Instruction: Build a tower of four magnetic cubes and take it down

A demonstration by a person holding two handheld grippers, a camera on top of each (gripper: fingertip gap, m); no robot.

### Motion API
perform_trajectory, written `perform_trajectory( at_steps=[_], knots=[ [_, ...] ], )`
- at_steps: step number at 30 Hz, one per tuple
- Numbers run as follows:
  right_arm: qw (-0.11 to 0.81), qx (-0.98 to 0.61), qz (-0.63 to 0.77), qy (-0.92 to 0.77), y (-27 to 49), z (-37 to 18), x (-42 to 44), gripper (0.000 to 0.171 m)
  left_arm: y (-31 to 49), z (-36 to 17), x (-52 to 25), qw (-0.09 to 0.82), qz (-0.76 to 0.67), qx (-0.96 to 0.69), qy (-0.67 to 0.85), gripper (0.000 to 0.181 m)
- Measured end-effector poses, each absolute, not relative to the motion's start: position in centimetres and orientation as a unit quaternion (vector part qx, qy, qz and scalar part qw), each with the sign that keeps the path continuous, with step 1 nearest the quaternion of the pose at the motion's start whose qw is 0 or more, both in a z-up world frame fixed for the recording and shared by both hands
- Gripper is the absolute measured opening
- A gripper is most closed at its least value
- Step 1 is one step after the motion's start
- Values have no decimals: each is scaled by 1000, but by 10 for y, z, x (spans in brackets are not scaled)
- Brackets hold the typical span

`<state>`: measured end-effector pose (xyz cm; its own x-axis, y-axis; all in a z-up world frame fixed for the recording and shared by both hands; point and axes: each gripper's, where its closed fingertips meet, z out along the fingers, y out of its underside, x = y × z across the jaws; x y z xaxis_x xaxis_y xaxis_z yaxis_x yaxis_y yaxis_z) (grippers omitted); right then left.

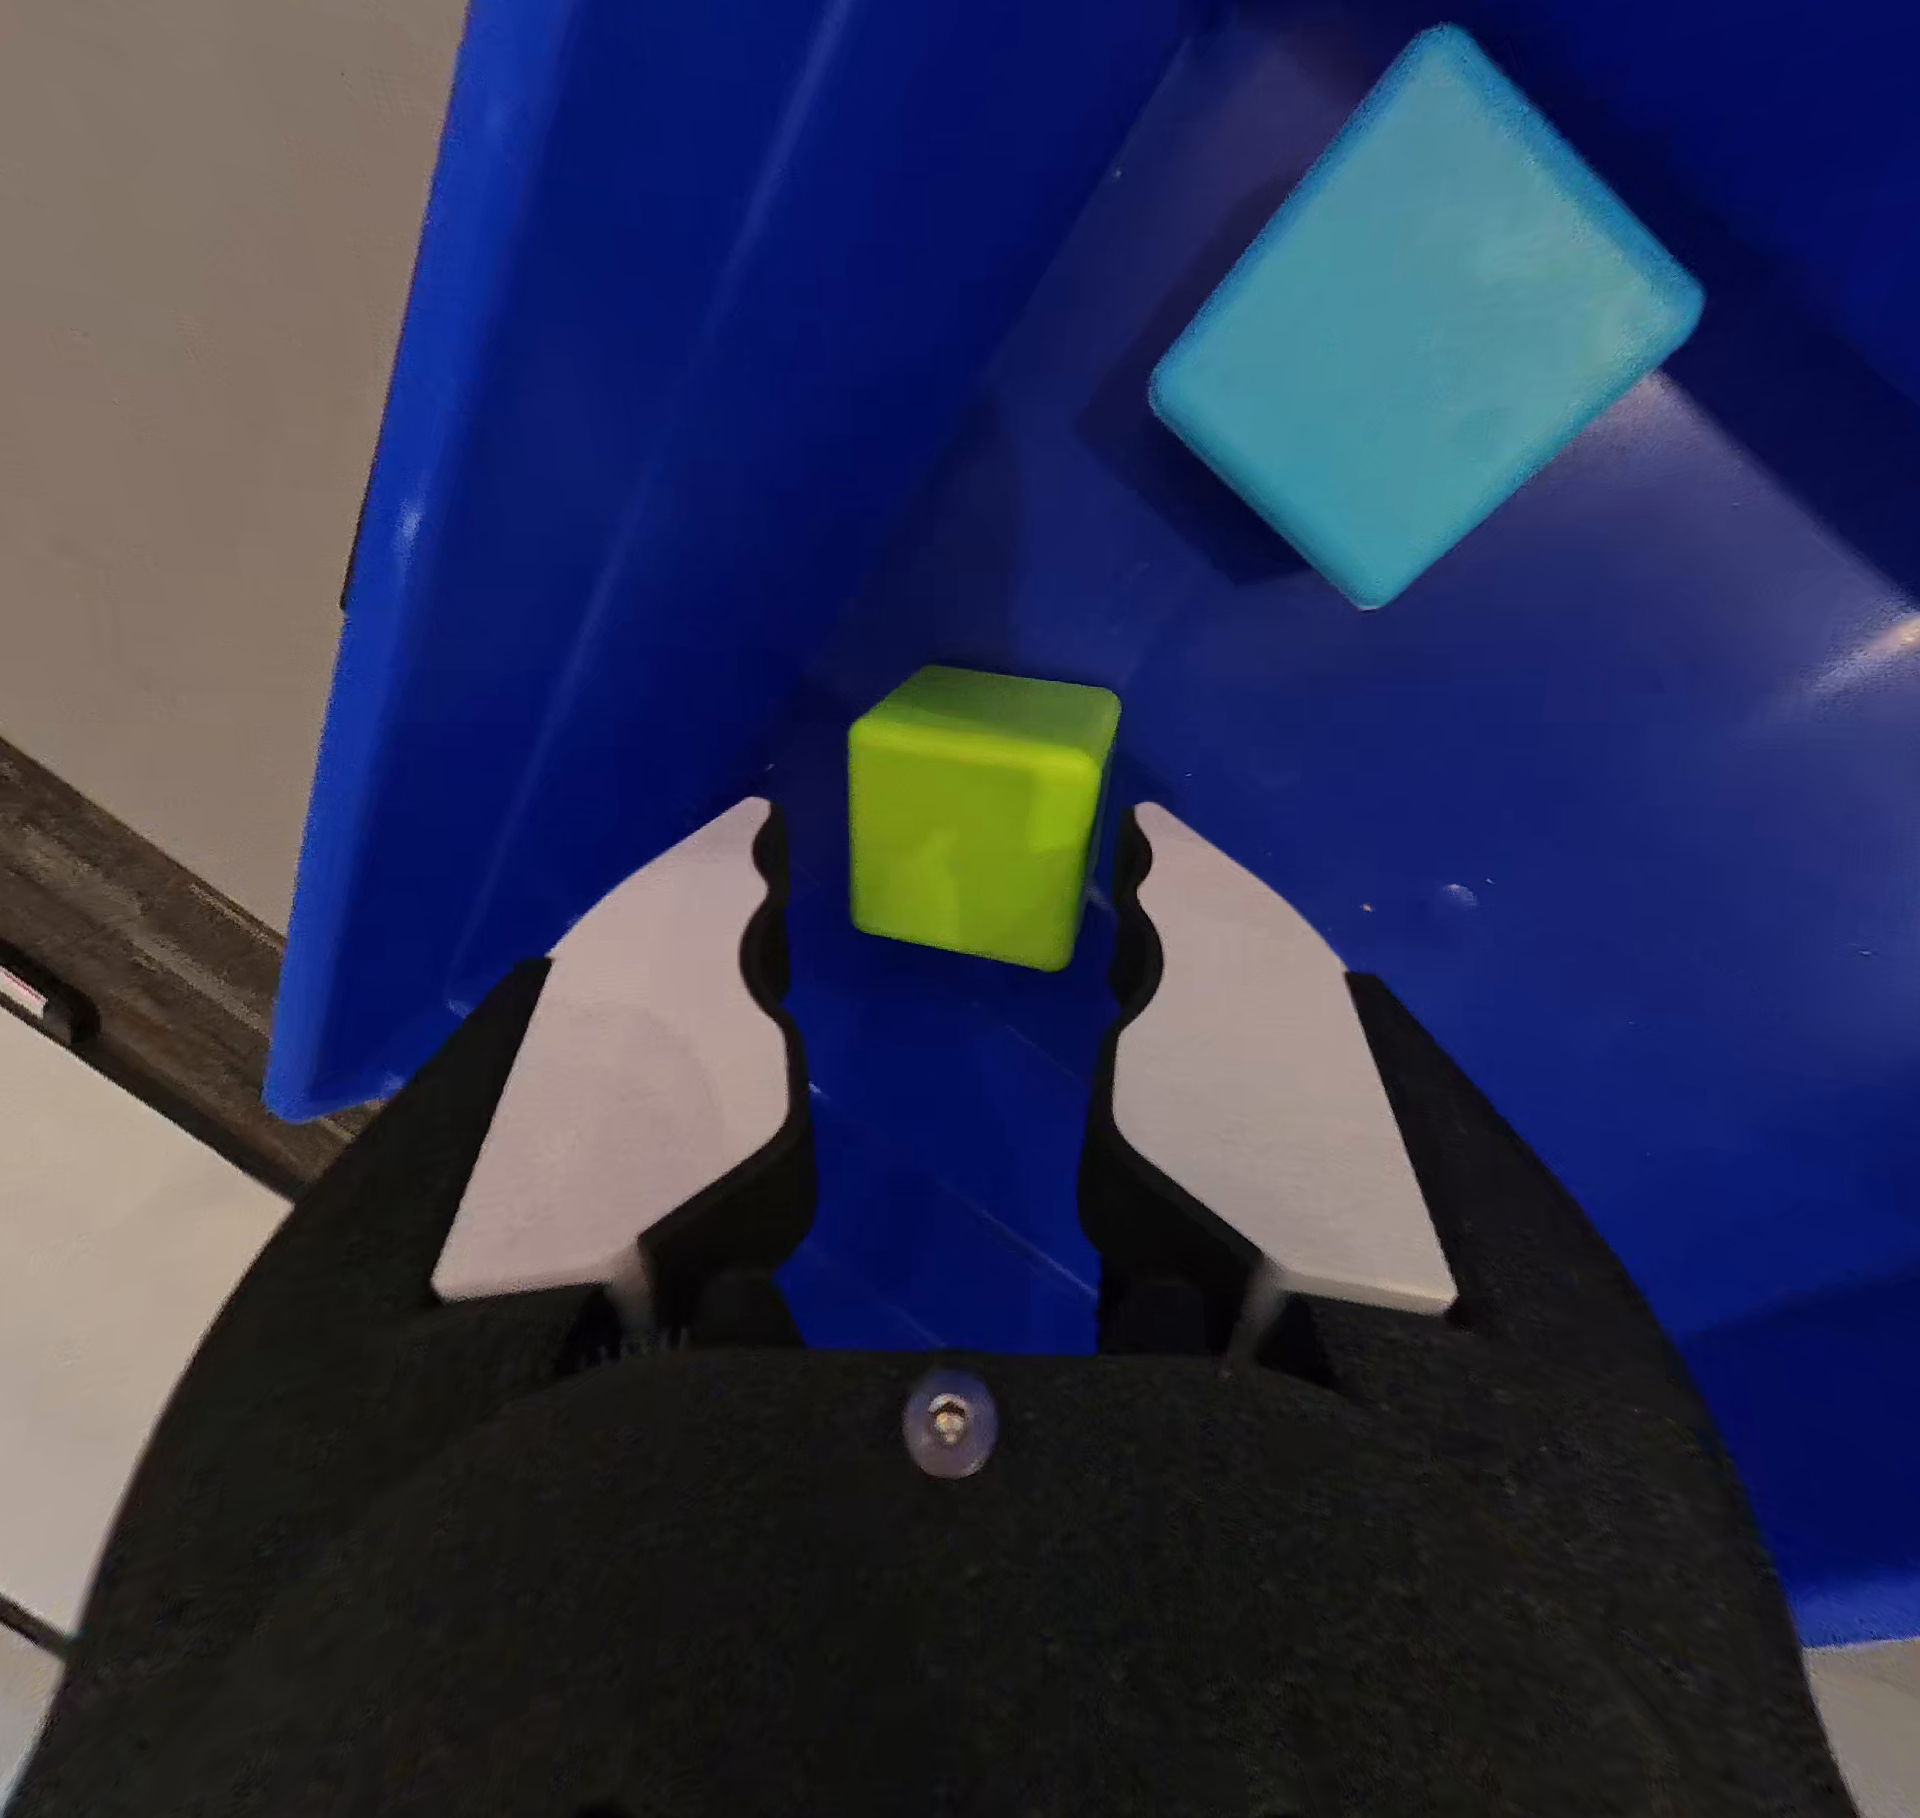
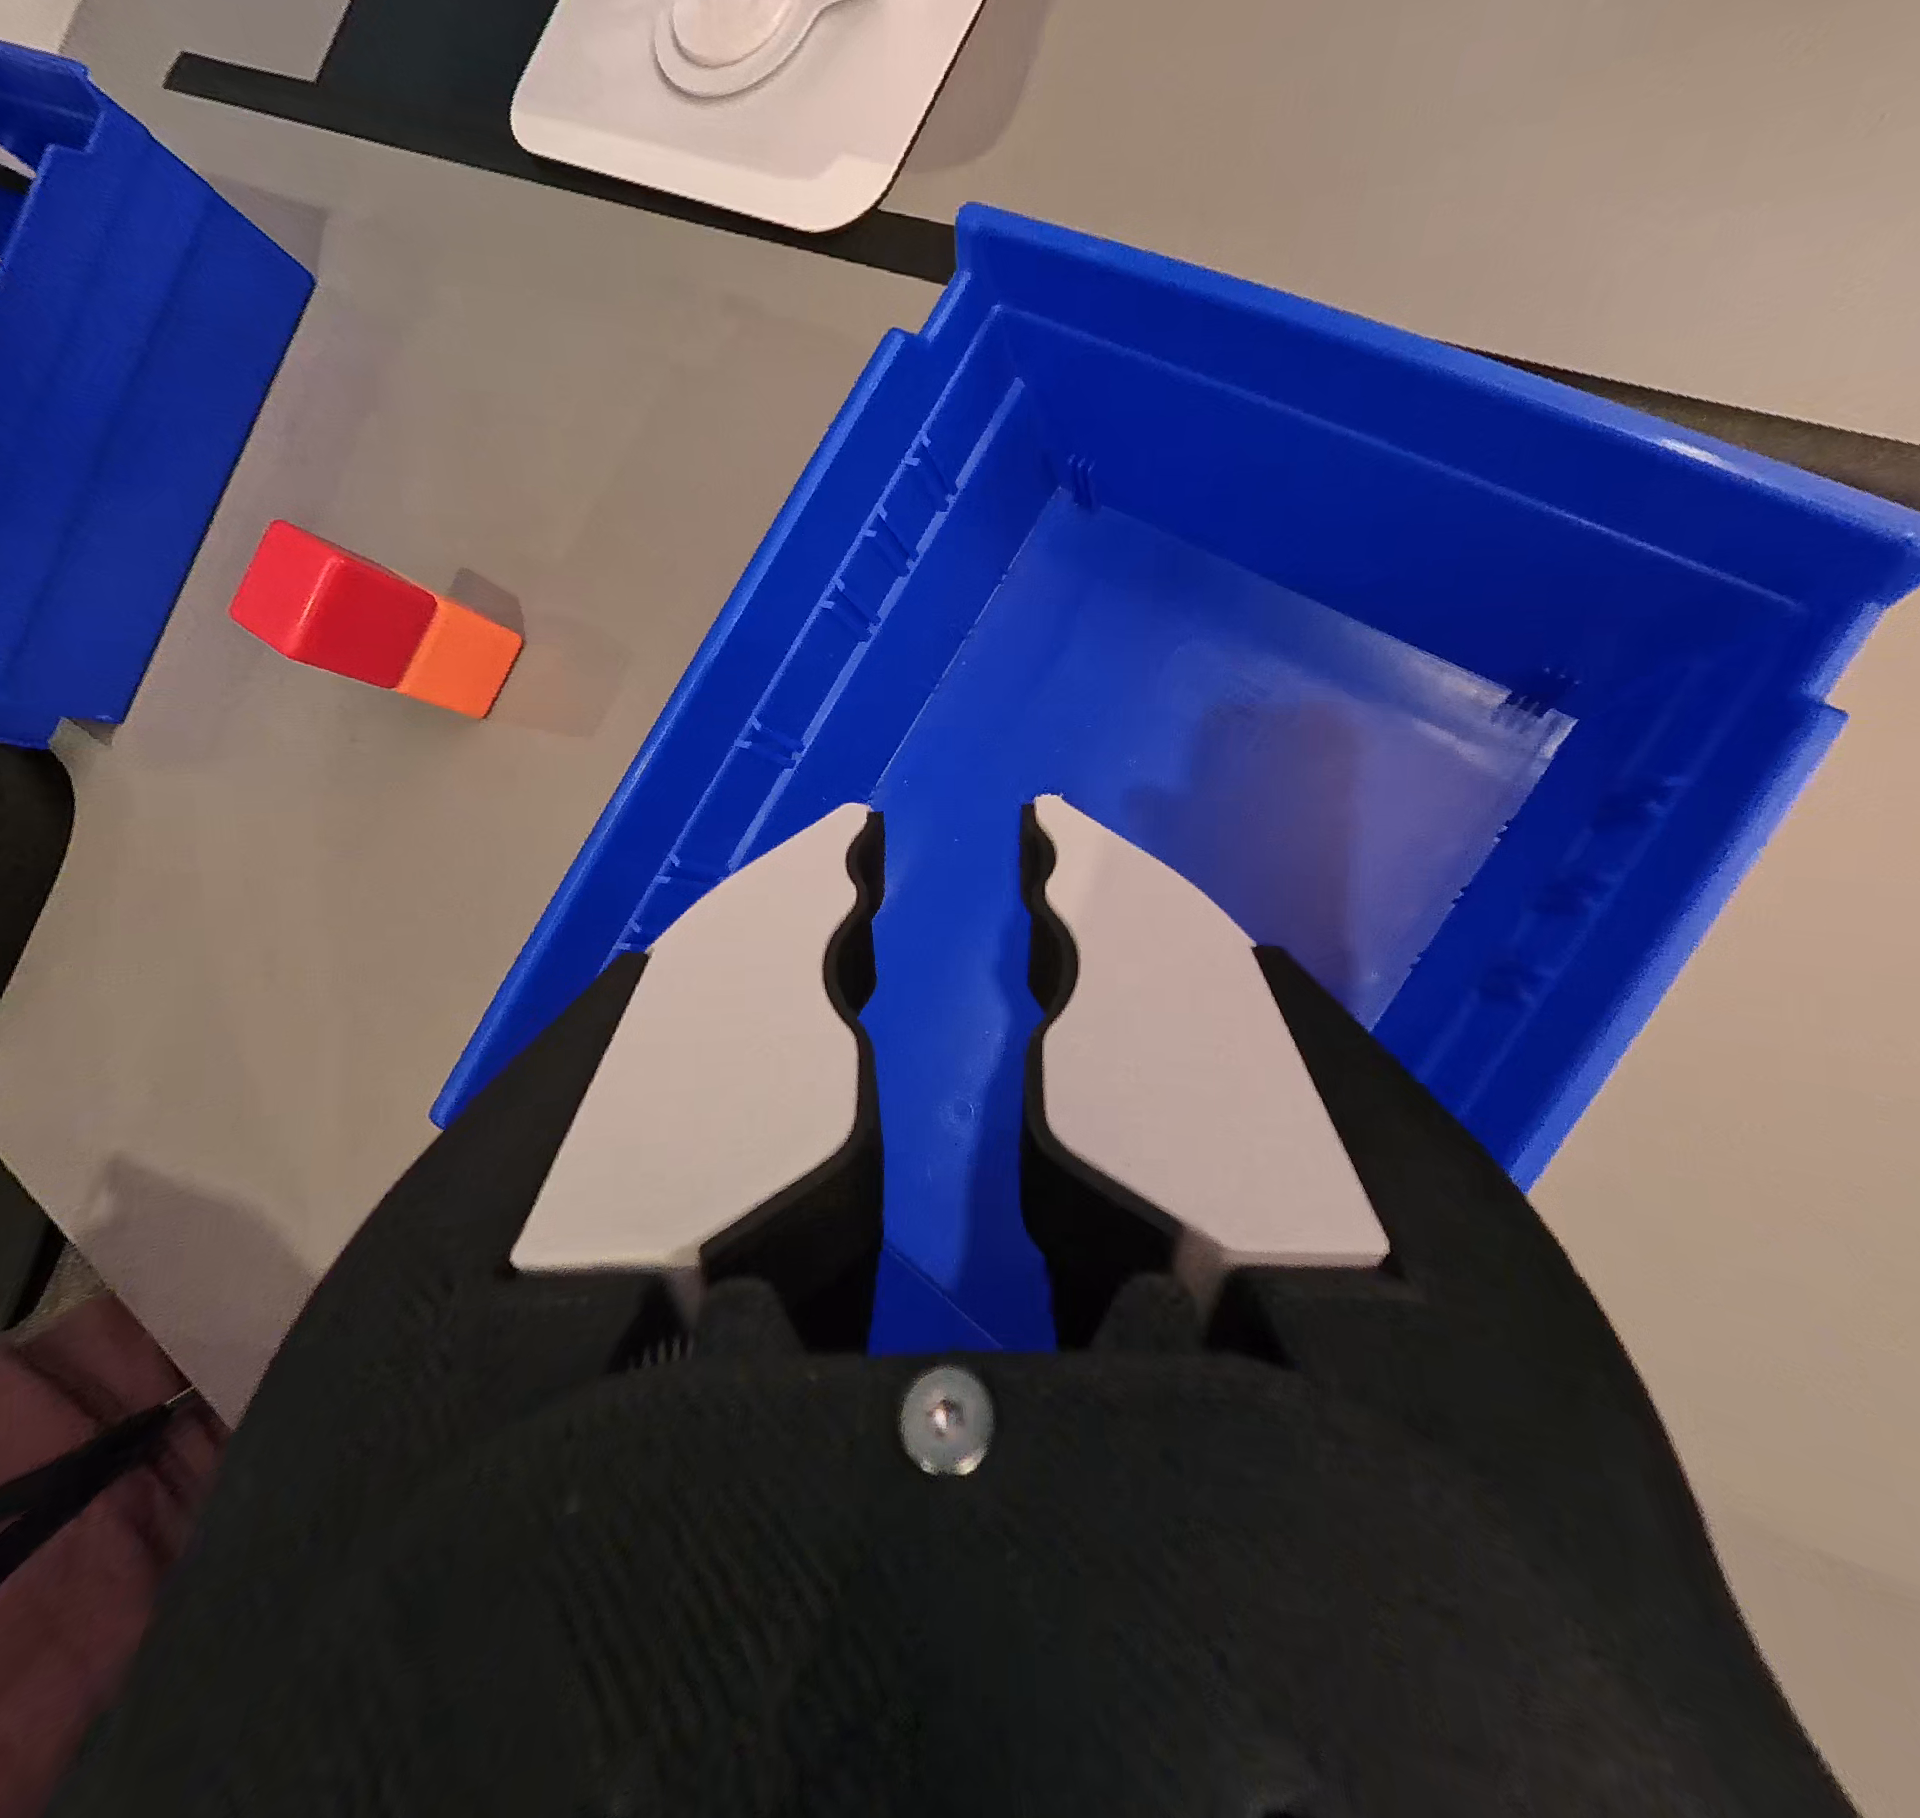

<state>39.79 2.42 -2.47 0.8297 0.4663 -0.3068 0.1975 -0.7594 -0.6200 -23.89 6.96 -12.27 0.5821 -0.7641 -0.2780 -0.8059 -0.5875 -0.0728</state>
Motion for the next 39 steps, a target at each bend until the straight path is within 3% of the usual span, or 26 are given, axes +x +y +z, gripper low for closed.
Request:
perform_trajectory(
  at_steps=[11, 18, 23, 26, 33, 39],
  knots=[
    [290, -910, 233, -182, 23, -27, 401, 27, 62, -133, -244, 62, 105, -895, 430, 50],
    [298, -907, 239, -181, 22, -23, 404, 27, 59, -62, -228, 151, 132, -879, 433, 49],
    [300, -908, 234, -178, 20, -22, 406, 27, 35, 13, -134, 233, 75, -851, 465, 49],
    [300, -907, 234, -182, 18, -21, 405, 27, 10, 31, -58, 247, 35, -818, 519, 49],
    [297, -905, 239, -188, 14, -21, 405, 27, -29, 4, 74, 234, 16, -712, 662, 49],
    [301, -901, 251, -185, 13, -19, 408, 26, -29, -35, 108, 168, 29, -705, 688, 49]
  ],
)
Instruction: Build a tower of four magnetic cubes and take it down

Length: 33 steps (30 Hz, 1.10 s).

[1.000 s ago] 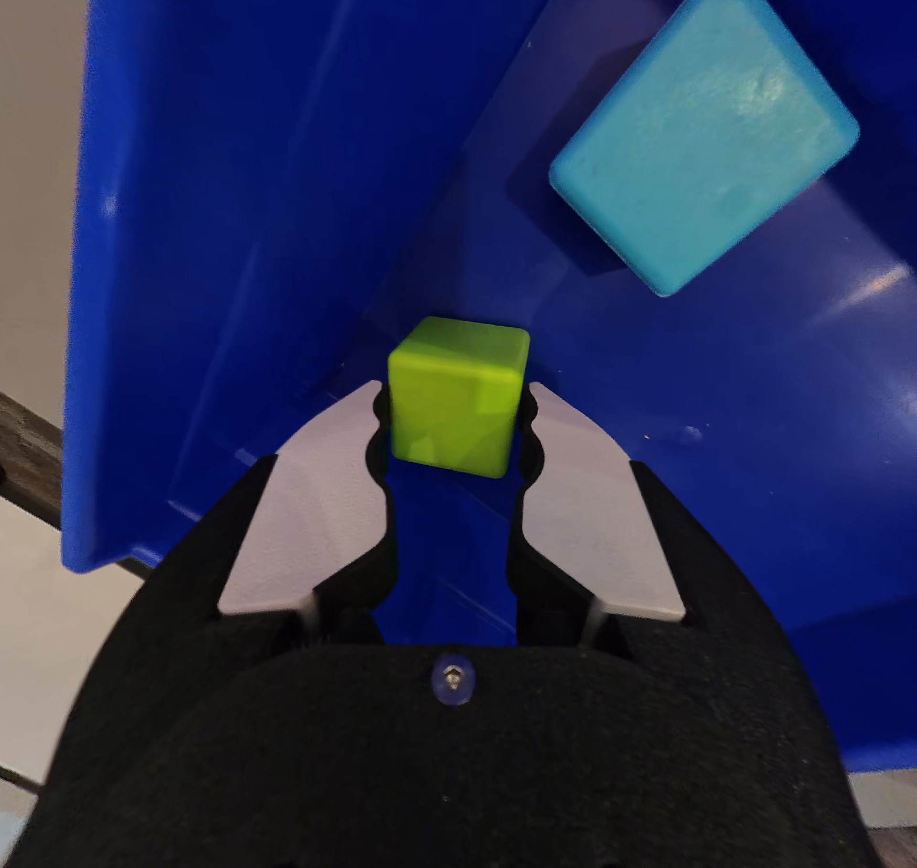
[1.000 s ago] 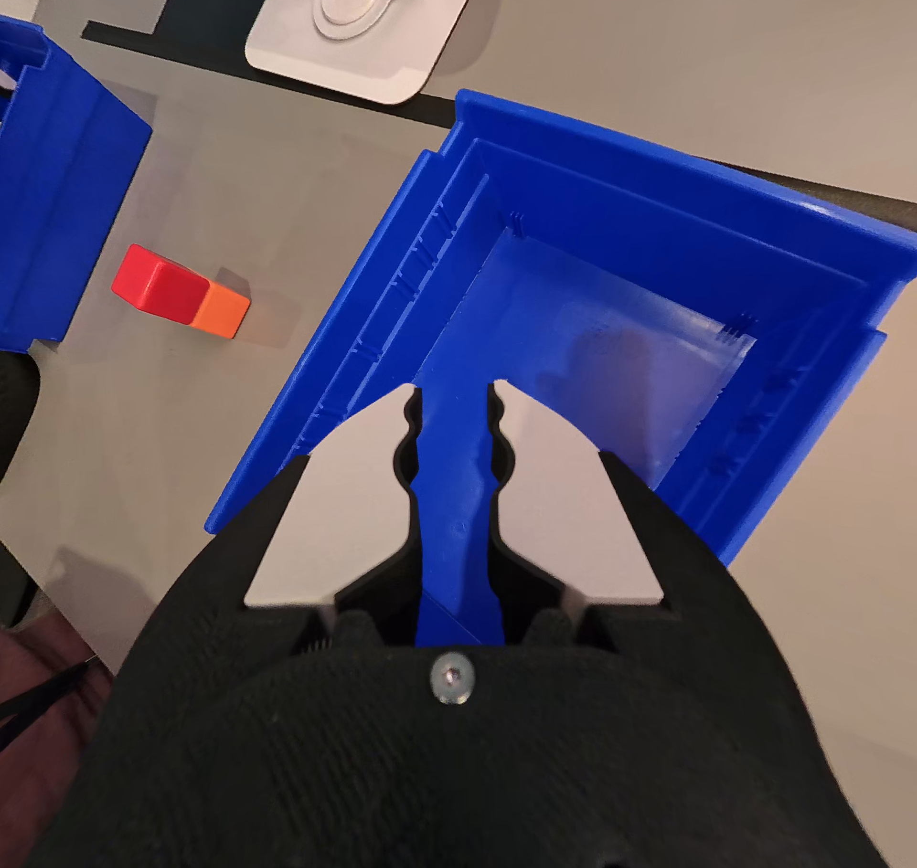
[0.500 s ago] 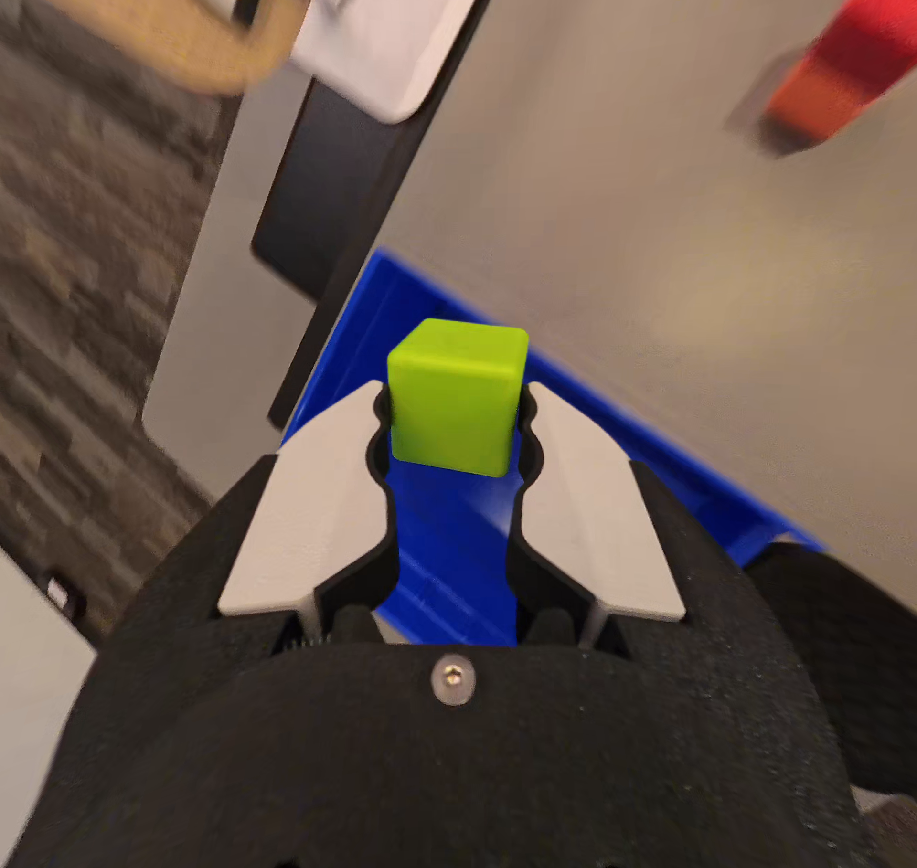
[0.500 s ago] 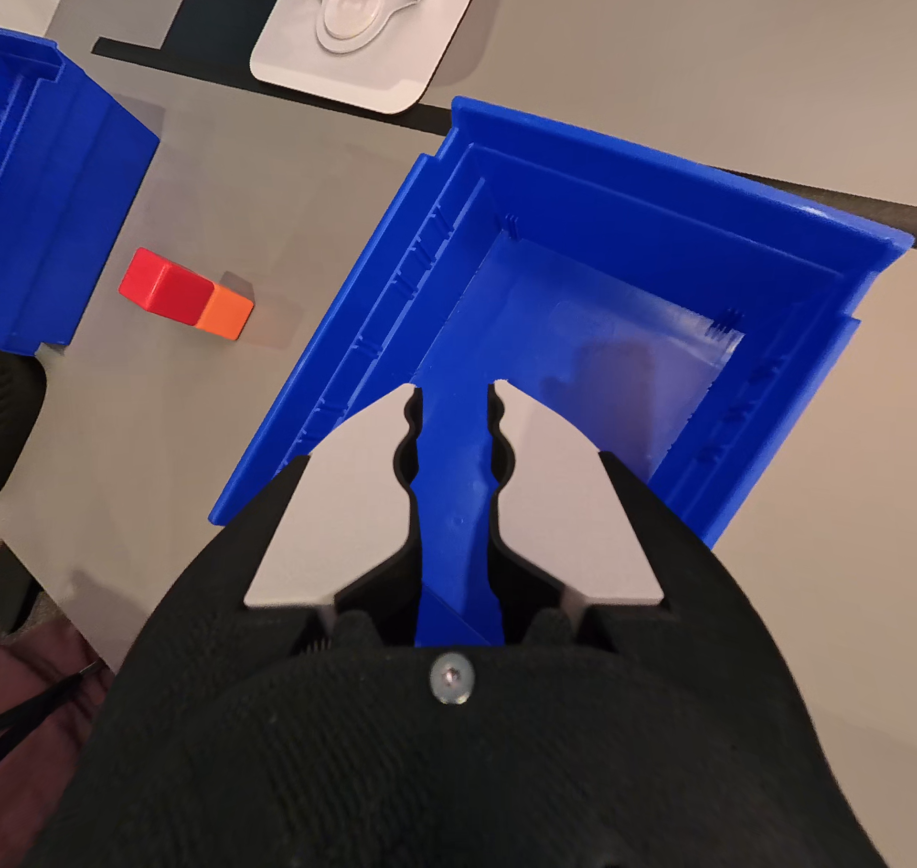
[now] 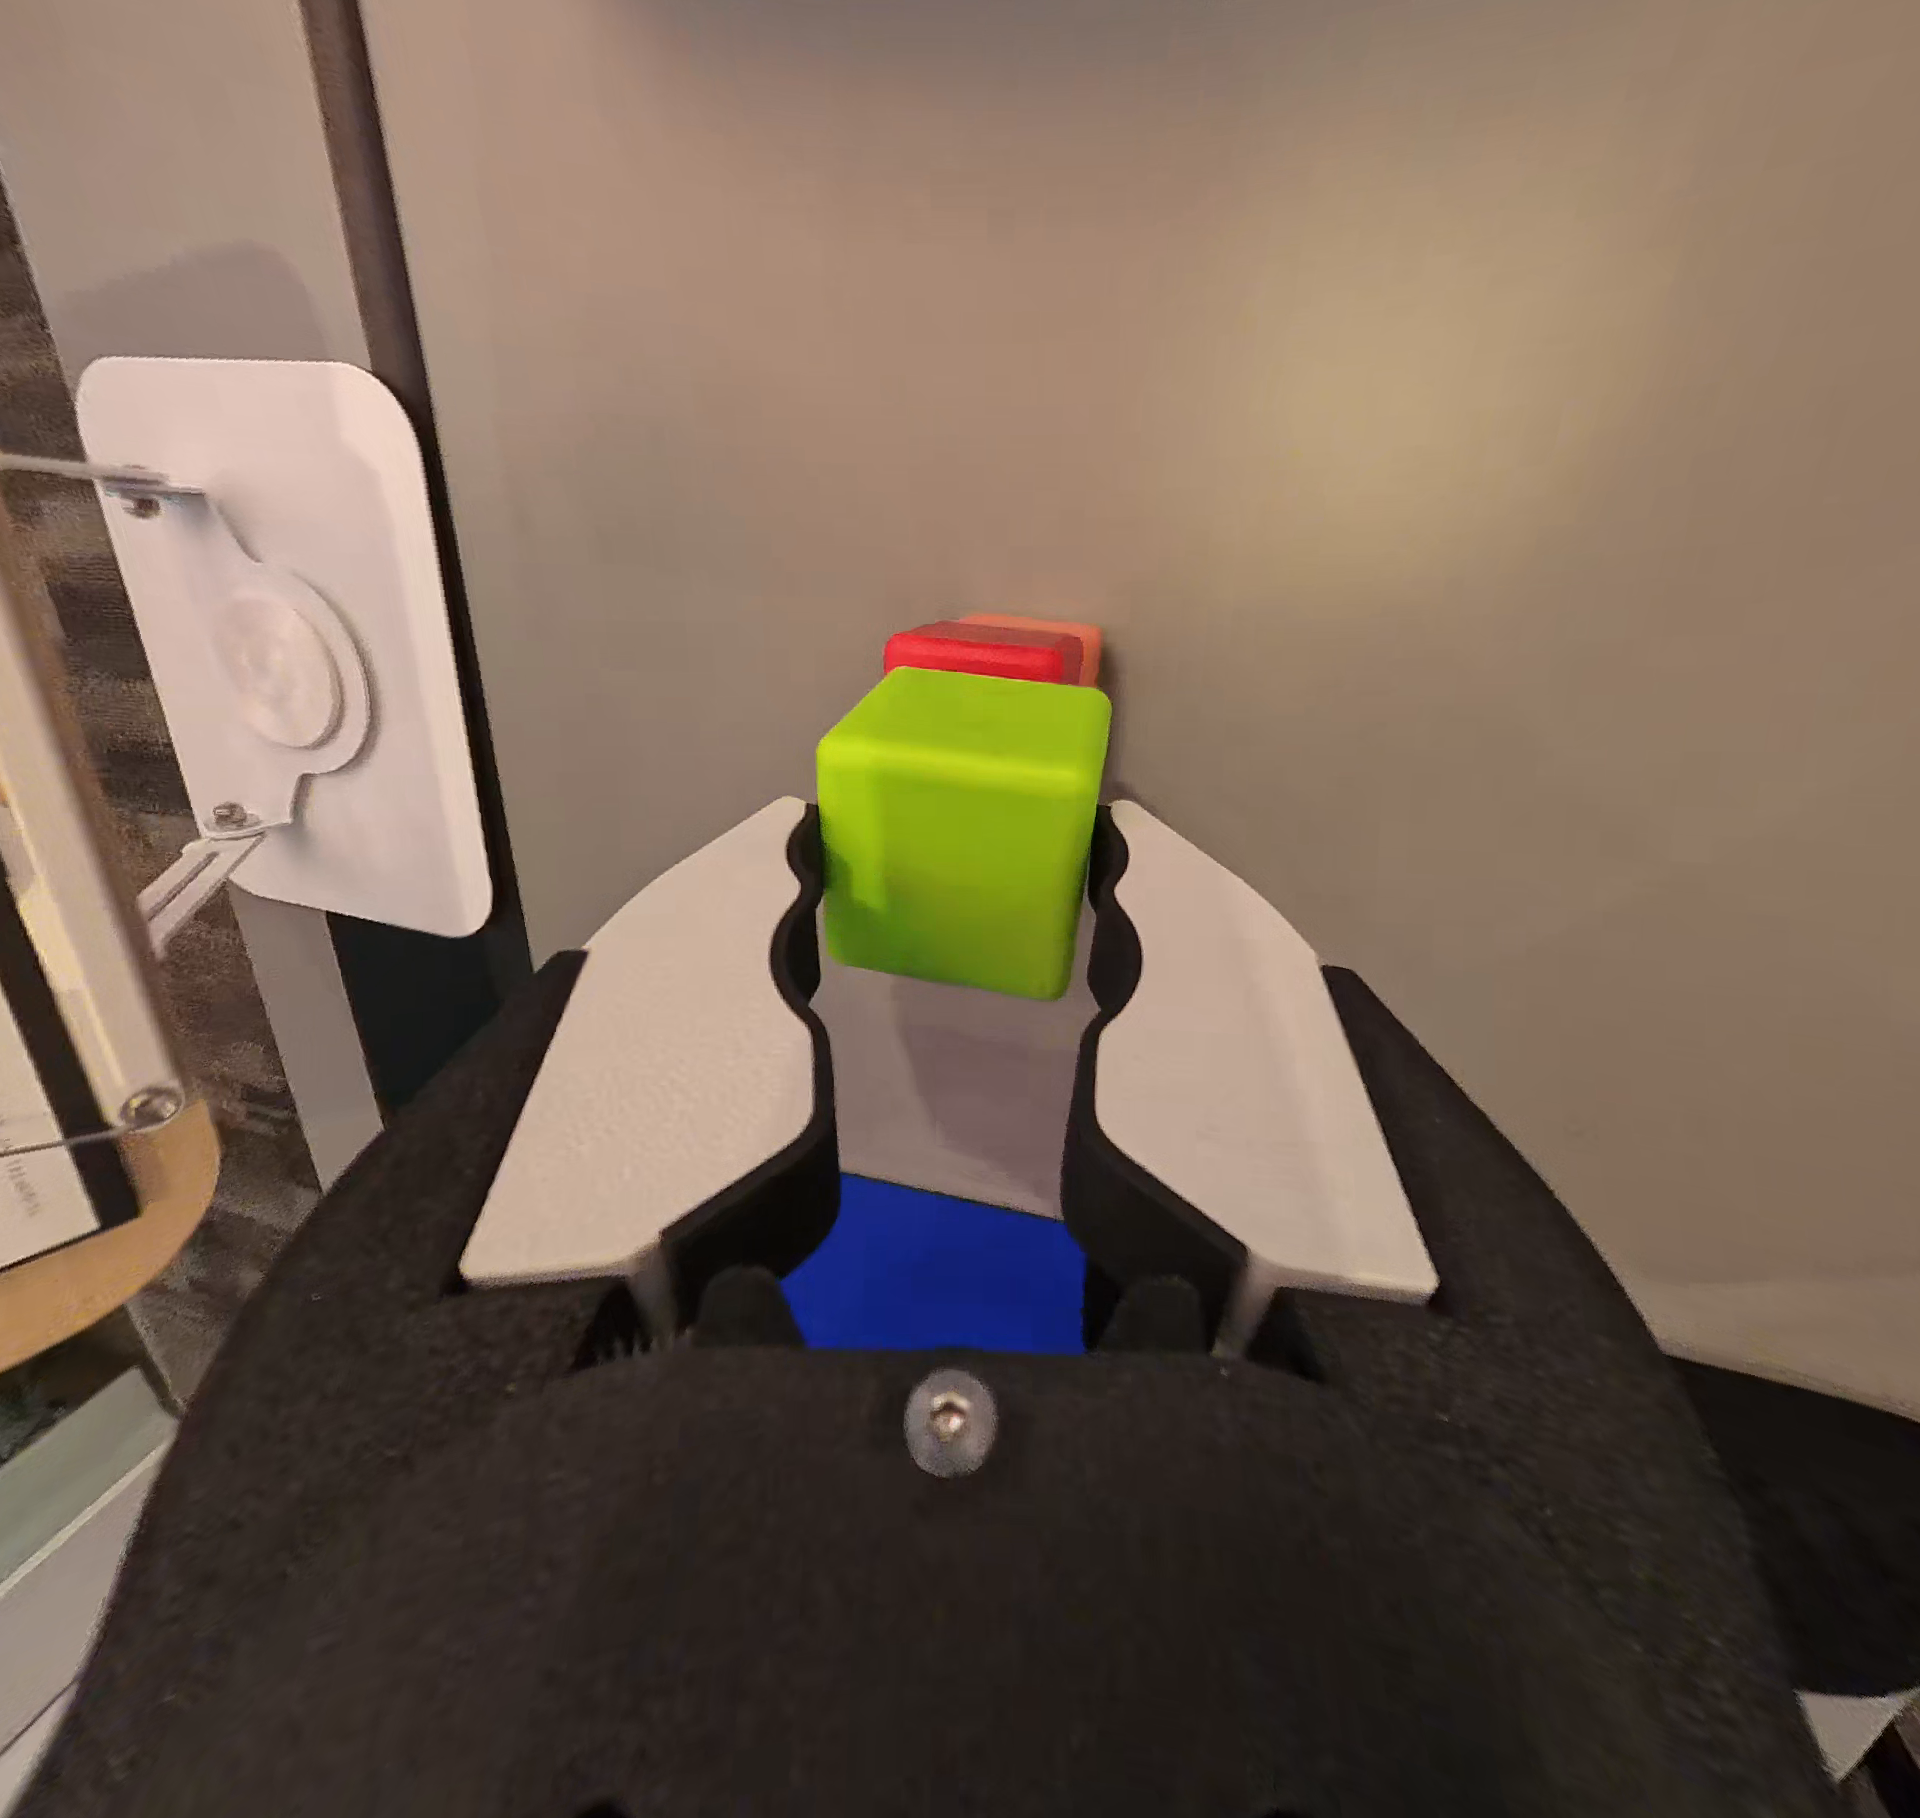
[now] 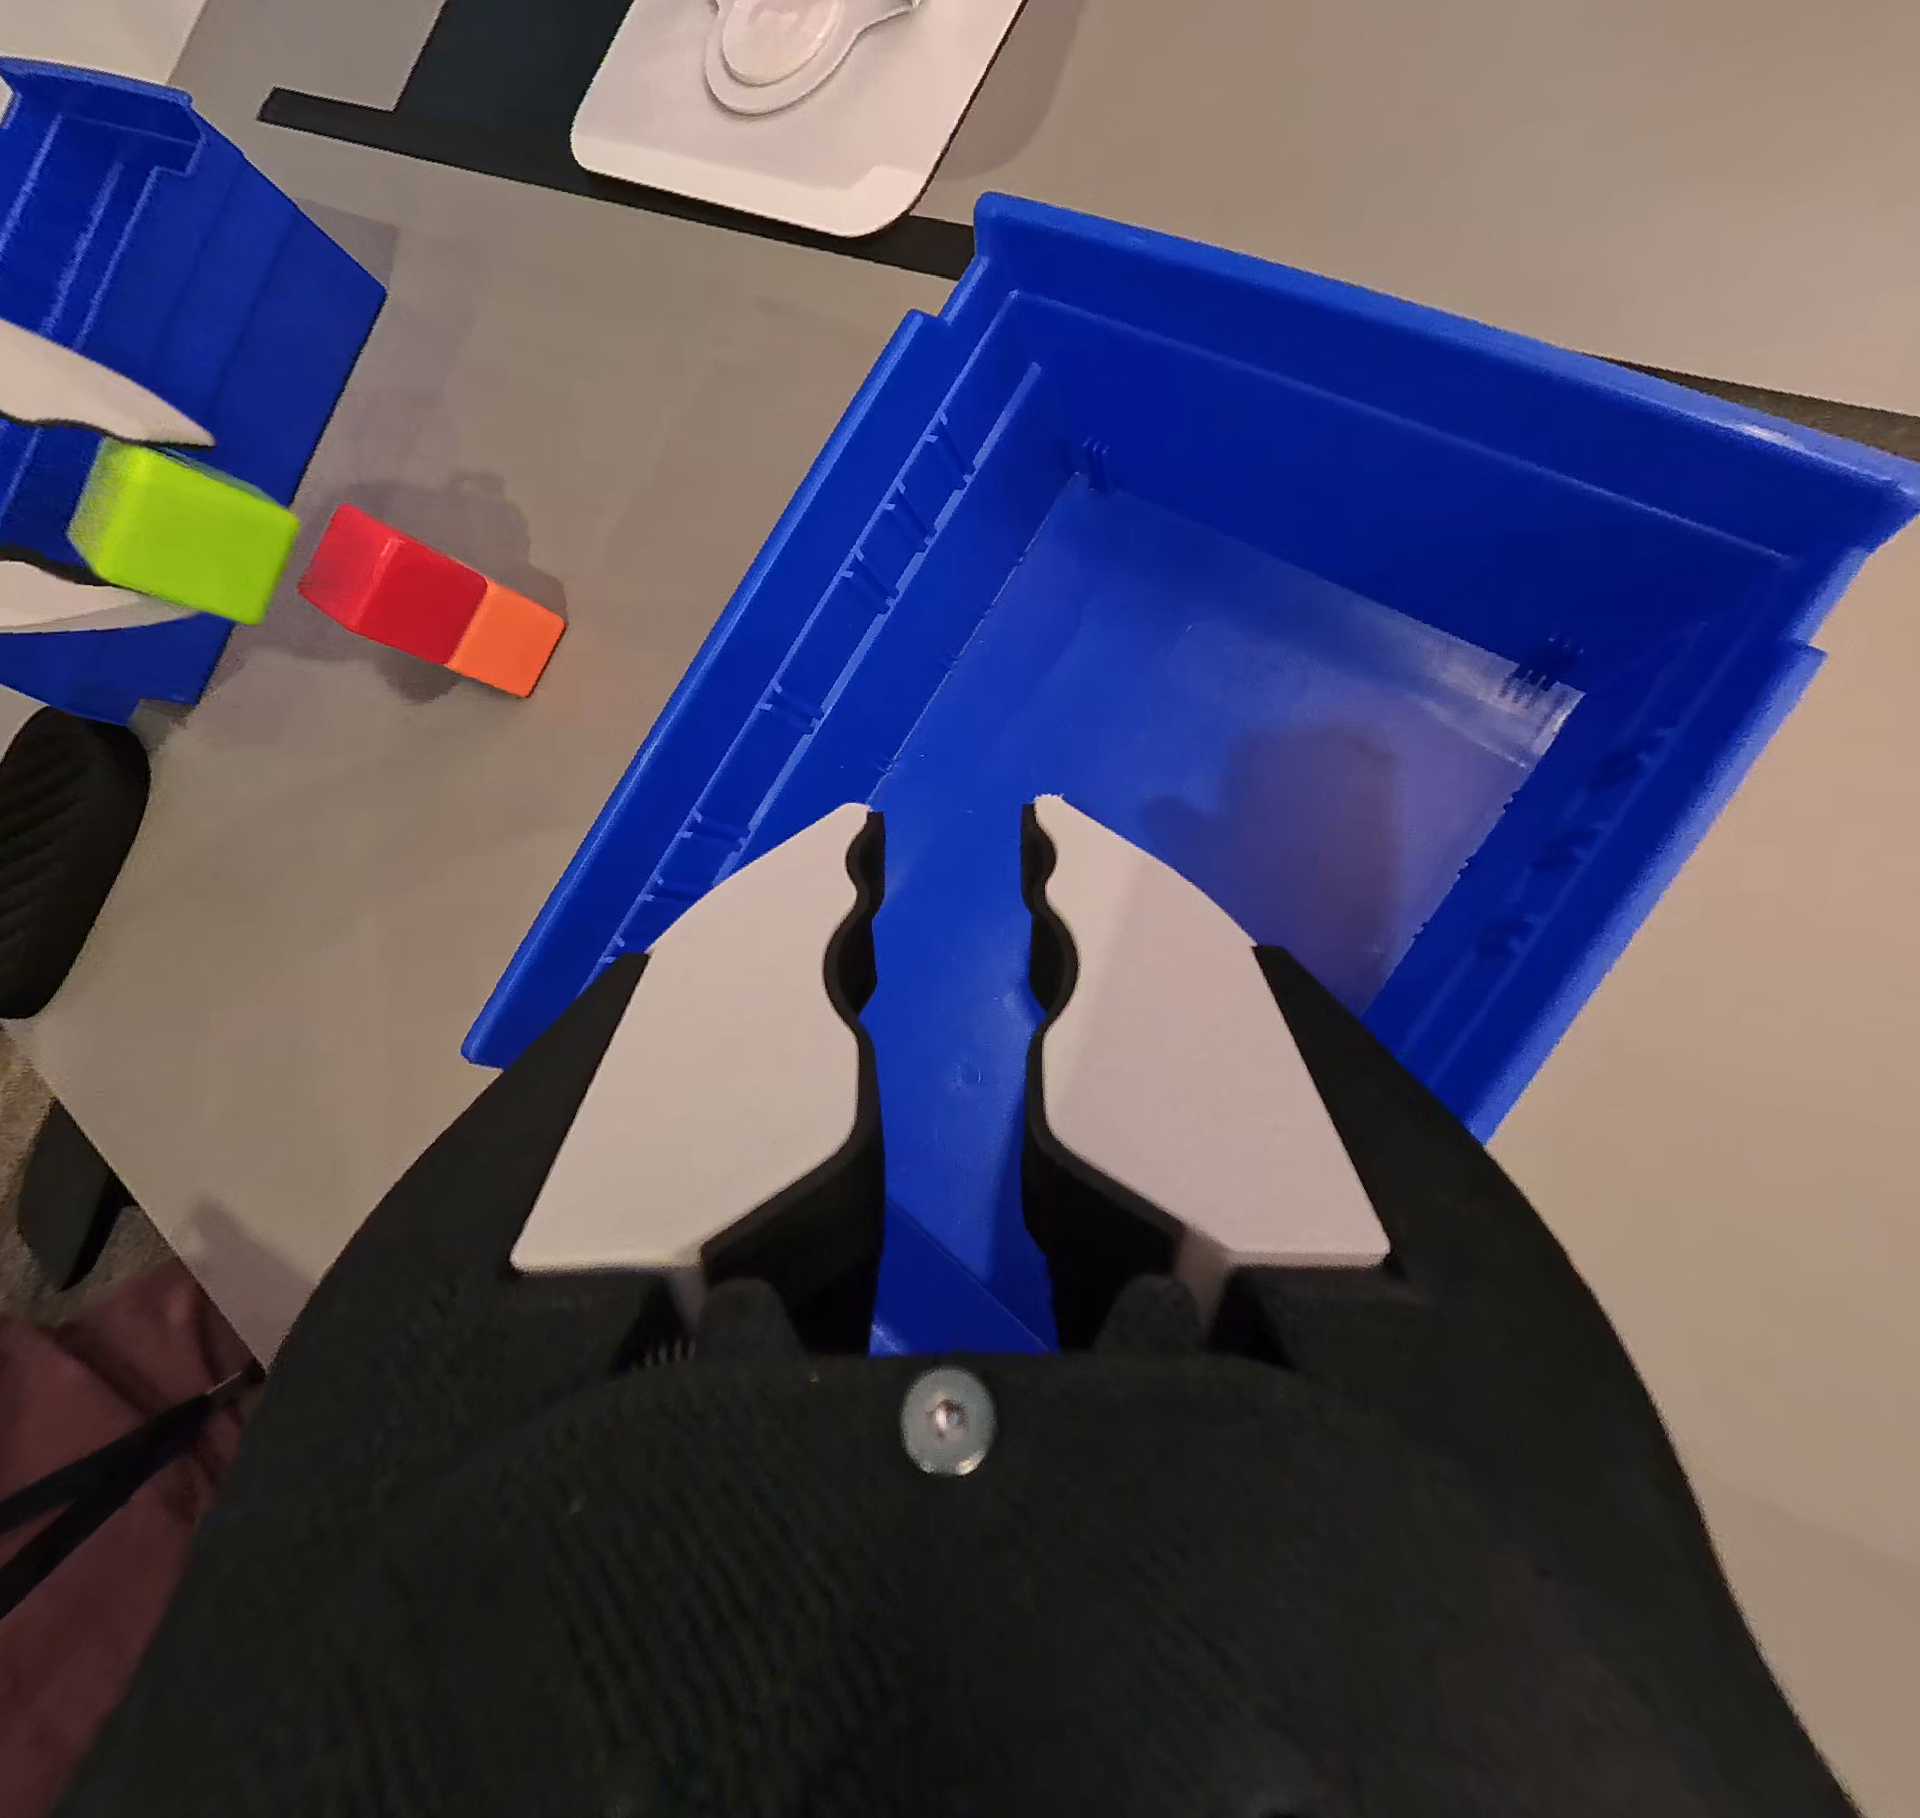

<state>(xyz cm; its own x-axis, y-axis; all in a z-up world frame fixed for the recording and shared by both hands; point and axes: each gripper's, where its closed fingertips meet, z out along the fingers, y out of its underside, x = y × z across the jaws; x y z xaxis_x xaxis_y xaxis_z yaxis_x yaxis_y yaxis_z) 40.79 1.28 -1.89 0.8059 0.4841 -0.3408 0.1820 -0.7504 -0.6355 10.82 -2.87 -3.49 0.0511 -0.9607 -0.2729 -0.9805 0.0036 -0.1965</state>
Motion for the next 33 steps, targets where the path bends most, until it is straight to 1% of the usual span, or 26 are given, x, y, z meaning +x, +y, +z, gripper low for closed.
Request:
perform_trajectory(
  at_steps=[12, 16, 19, 21, 22, 25, 27, 29, 30, 31, 32, 33],
  knots=[
    [281, -907, 256, -182, 12, -28, 411, 27, -17, -60, 111, 125, 58, -703, 697, 49],
    [270, -910, 257, -180, 12, -33, 412, 27, -14, -60, 112, 132, 55, -708, 692, 50],
    [270, -910, 258, -178, 12, -34, 413, 26, -13, -52, 112, 151, 51, -699, 697, 56],
    [274, -909, 260, -176, 13, -33, 414, 26, -10, -36, 112, 186, 41, -703, 685, 64],
    [276, -909, 260, -175, 13, -32, 414, 26, -10, -24, 113, 209, 28, -704, 679, 65],
    [281, -907, 262, -174, 13, -30, 415, 26, -4, 27, 108, 324, -10, -699, 637, 67],
    [281, -907, 262, -173, 13, -30, 415, 27, 4, 66, 89, 410, -36, -702, 581, 59],
    [280, -908, 259, -175, 12, -30, 415, 26, 21, 97, 50, 481, -39, -722, 495, 57],
    [280, -908, 257, -175, 12, -29, 415, 26, 32, 104, 23, 502, -32, -744, 440, 57],
    [281, -908, 255, -176, 12, -28, 414, 26, 41, 102, -7, 503, -26, -771, 389, 63],
    [283, -908, 255, -176, 12, -27, 414, 26, 47, 94, -35, 489, -24, -802, 343, 66],
    [284, -908, 254, -176, 13, -27, 413, 26, 52, 82, -61, 470, -23, -829, 303, 62]
  ],
)
